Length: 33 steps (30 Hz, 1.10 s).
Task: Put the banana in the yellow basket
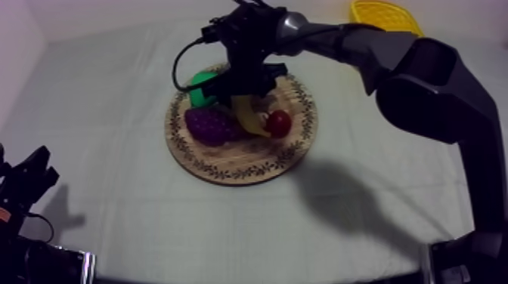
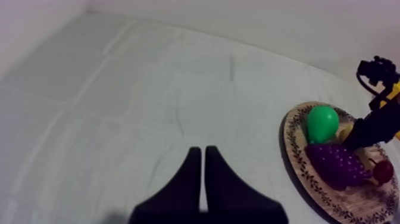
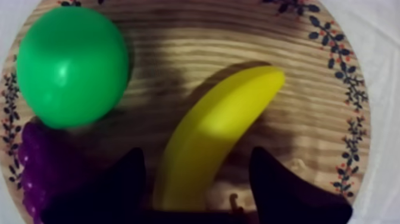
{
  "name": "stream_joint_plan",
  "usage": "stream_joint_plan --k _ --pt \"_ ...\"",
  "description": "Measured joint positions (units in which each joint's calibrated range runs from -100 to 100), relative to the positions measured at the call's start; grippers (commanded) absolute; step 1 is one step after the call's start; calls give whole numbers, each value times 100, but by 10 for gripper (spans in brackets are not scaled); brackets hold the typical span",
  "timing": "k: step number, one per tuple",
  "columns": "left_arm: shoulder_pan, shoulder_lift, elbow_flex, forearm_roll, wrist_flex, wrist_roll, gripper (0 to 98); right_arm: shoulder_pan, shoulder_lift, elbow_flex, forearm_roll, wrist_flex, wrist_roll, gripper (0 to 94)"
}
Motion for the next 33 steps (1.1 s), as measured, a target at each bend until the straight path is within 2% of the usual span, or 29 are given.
stream_joint_plan --k 3,4,7,11,16,22,33 --pt "0 0 0 0 0 0 0 12 96 -55 6 -19 17 476" --pt "0 0 0 0 0 0 0 16 127 -82 6 -27 25 438" --pt "0 0 0 0 7 0 0 20 193 -104 6 -123 31 247" --pt "0 0 0 0 0 0 0 20 236 -100 10 -159 25 142" --pt "0 0 0 0 0 0 0 13 200 -47 39 -215 -3 112" --pt "0 0 0 0 0 0 0 3 -68 71 81 15 -29 105" --pt "0 0 0 0 0 0 0 70 -1337 759 158 244 -105 104"
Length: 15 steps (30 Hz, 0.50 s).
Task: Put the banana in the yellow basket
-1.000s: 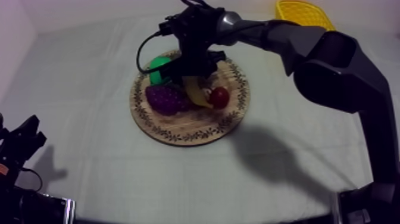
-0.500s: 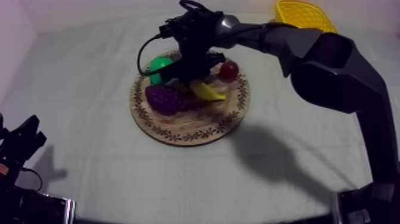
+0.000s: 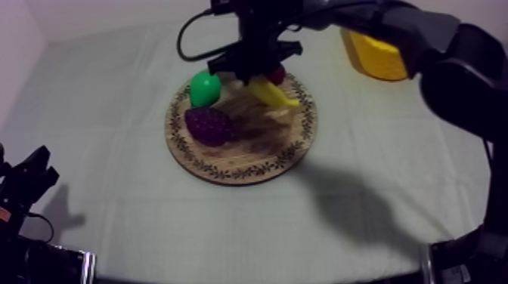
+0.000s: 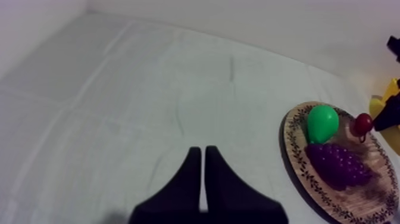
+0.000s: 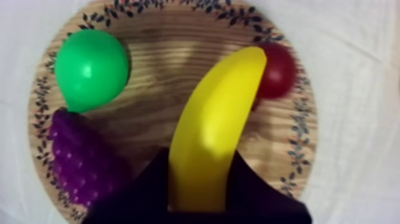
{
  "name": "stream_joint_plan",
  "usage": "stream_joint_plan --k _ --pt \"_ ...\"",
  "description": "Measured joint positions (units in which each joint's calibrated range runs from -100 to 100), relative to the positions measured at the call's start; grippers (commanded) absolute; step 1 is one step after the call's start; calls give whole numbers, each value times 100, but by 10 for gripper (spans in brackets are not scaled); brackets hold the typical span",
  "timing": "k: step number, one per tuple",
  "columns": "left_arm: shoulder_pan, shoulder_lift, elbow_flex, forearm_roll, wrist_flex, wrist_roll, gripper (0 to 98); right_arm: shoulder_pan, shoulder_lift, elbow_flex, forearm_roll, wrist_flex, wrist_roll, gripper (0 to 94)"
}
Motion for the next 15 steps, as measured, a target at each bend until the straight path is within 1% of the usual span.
stream_joint_plan --k 6,15 --pt "0 0 0 0 -7 0 0 147 -833 234 75 181 -1 104" --pt "0 0 0 0 0 0 0 460 -1832 446 269 337 157 103"
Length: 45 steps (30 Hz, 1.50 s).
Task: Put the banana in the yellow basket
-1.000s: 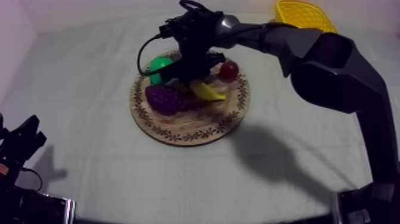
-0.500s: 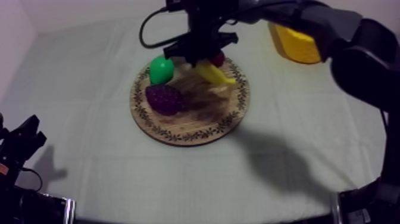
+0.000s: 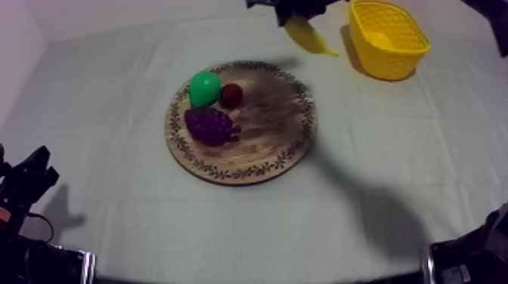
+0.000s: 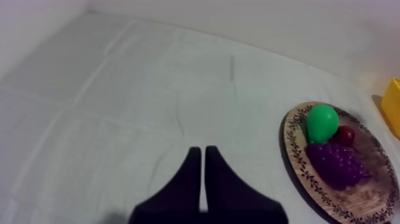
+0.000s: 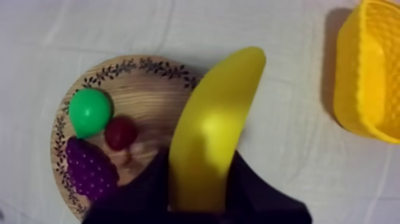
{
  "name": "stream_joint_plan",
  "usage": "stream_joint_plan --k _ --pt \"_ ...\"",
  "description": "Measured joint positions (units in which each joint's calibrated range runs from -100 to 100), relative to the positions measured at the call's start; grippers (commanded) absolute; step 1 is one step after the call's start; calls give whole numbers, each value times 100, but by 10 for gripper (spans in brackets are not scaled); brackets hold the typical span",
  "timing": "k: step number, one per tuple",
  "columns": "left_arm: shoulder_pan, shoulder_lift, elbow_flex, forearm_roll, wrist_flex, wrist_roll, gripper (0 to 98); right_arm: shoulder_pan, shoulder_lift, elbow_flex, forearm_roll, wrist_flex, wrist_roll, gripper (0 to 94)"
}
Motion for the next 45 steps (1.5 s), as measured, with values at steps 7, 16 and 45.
stream_joint_plan --k 7,16,45 --pt "0 0 0 0 0 0 0 343 -694 294 250 -18 123 102" --pt "0 0 0 0 0 0 0 903 -1190 645 479 -377 411 101" --pt "0 0 0 0 0 0 0 2216 761 -629 749 -1732 654 97"
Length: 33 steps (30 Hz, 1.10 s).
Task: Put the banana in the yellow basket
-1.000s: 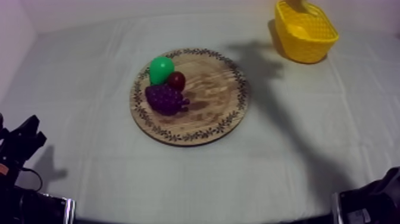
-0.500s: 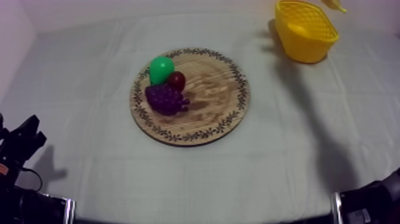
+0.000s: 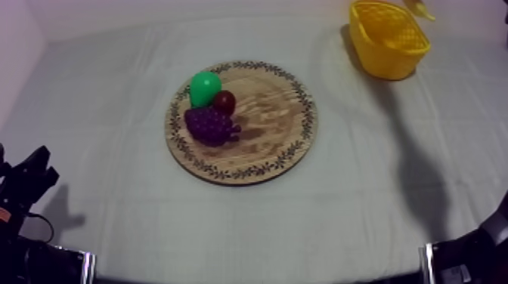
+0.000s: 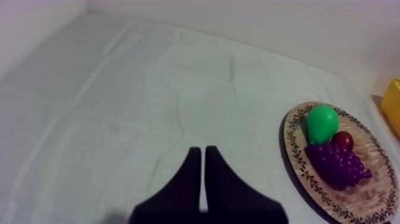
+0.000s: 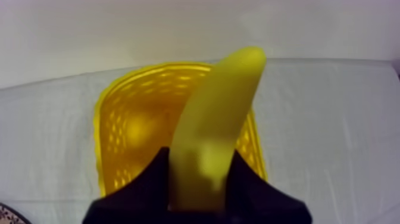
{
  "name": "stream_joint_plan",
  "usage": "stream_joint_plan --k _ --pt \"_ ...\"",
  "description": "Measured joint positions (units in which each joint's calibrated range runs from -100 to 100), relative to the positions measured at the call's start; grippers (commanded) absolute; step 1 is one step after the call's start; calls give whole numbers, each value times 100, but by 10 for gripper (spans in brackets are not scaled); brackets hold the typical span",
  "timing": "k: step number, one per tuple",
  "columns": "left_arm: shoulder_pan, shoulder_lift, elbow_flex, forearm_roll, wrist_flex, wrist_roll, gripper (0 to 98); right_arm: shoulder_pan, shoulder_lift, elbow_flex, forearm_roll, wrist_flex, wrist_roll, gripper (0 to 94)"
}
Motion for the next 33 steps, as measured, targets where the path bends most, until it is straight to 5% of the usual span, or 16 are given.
stream_joint_plan --k 10,13,17,21,24,33 --pt "0 0 0 0 -1 0 0 63 904 -460 -257 -276 -45 113" --pt "0 0 0 0 -1 0 0 73 1106 -506 -356 -298 -25 227" --pt "0 0 0 0 -1 0 0 62 1331 -521 -479 -351 74 494" --pt "0 0 0 0 -1 0 0 17 1432 -474 -557 -351 158 595" --pt "0 0 0 0 -1 0 0 8 1369 -402 -575 -428 158 537" --pt "0 0 0 0 -1 0 0 49 375 385 -716 -931 241 142"
